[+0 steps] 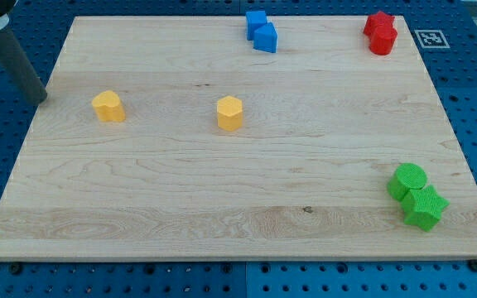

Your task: Push the yellow blocks to the center of the board

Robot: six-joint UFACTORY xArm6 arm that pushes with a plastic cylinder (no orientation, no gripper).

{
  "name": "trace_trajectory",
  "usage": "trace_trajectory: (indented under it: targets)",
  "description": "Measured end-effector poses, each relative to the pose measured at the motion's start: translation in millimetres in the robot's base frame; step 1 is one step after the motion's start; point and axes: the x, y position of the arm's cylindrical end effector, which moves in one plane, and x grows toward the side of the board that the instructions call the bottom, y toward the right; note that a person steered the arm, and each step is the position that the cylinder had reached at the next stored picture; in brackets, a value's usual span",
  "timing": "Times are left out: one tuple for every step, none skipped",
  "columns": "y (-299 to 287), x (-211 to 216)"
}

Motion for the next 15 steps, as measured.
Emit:
trace_trajectory:
  targets:
    - [32, 5]
    - [64, 6]
    - [103, 13]
    - [115, 15]
    - [101, 27]
    - [105, 44]
    - [114, 44]
    - [151, 44]
    - [193, 44]
    - [229, 44]
    - [263, 44]
    - [302, 44]
    - [335, 44]
    - [333, 47]
    - [293, 47]
